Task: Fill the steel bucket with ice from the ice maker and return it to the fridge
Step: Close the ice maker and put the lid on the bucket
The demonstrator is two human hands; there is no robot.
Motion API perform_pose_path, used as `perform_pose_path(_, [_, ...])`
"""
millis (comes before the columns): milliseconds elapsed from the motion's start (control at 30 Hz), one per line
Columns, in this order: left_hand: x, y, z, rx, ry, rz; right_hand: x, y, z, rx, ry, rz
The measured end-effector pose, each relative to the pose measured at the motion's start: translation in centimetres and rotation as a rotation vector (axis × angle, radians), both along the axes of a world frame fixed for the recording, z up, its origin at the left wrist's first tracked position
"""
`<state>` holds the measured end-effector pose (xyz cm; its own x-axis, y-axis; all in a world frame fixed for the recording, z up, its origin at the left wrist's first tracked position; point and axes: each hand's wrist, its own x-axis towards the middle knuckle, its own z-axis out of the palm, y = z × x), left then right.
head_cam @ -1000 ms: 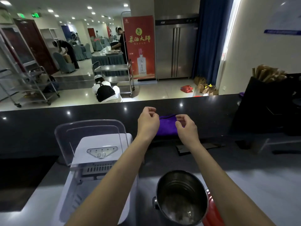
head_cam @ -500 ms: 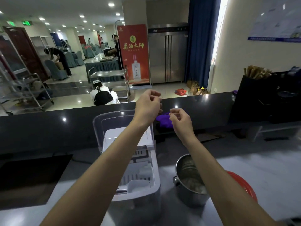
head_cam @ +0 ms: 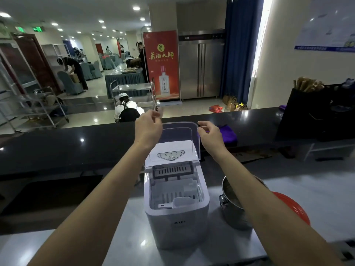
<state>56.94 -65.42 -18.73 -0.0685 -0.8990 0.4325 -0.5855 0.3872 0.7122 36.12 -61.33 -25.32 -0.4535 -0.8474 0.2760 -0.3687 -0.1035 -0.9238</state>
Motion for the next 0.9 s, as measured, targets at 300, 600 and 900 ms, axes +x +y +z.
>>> perform_pose_path(300, [3.1, -0.3, -3.8, 0.050, -0.025, 0.015, 1.1, 1.0, -0.5, -0.023, -0.003, -0.023])
perform_pose_path(600, [4.9, 4.3, -7.0, -0.091, 0.118, -0.012, 1.5, 4.8, -3.1, -0.180, 0.036, -0.021])
perform_pose_path(900, [7.7, 9.2, -13.1, -0.231, 0.044, -0.107, 1.8, 9.5, -8.4, -0.290, 0.062, 0.050])
